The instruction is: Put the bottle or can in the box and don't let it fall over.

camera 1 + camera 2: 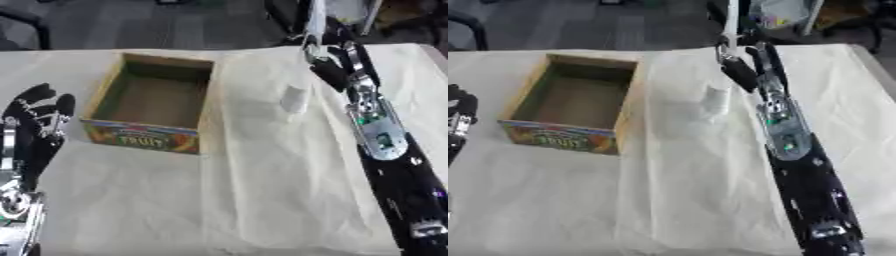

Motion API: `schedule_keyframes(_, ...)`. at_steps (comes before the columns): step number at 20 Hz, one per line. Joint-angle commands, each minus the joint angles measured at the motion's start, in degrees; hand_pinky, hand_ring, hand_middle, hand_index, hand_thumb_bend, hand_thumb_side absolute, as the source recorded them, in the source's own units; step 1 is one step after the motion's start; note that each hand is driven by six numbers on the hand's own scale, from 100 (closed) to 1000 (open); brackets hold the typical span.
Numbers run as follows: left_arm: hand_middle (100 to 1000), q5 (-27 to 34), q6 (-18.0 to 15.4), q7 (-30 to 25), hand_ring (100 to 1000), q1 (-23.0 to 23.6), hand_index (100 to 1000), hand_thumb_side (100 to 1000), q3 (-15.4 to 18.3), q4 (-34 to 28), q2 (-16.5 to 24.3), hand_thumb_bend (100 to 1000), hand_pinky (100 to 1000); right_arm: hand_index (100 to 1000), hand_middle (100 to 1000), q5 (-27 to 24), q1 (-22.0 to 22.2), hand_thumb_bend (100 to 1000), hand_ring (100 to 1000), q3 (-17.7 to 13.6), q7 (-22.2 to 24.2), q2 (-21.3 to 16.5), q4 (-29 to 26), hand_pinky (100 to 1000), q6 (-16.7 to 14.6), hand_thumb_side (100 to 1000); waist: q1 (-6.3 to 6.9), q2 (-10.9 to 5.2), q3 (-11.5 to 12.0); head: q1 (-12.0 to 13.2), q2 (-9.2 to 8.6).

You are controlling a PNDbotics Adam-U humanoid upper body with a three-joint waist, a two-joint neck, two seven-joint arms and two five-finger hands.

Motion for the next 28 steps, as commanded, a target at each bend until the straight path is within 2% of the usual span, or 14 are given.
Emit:
schedule_keyframes(1, 731, 0.3, -0.1, -0.1, 682, -0.6, 821, 628, -0.2, -0.8, 0.3, 573, 668, 1000, 1000, 0.4, -1.7, 111, 1000, -0.5, -0.5, -0.3, -0.1, 943, 0.0, 549, 0.16, -0.78, 0.2, -0.3, -0.07)
schedule_keyframes(28, 729, 0.5, -0.2, -0.1, 681, -0.7, 819, 626, -0.3, -0.8, 0.0, 579, 667, 1000, 1000, 0.6, -4.3, 100, 1000, -1.5, -0.7, 0.4, 2.7, 945, 0.1, 564, 0.38, -0.73, 0.8, -1.5, -0.28)
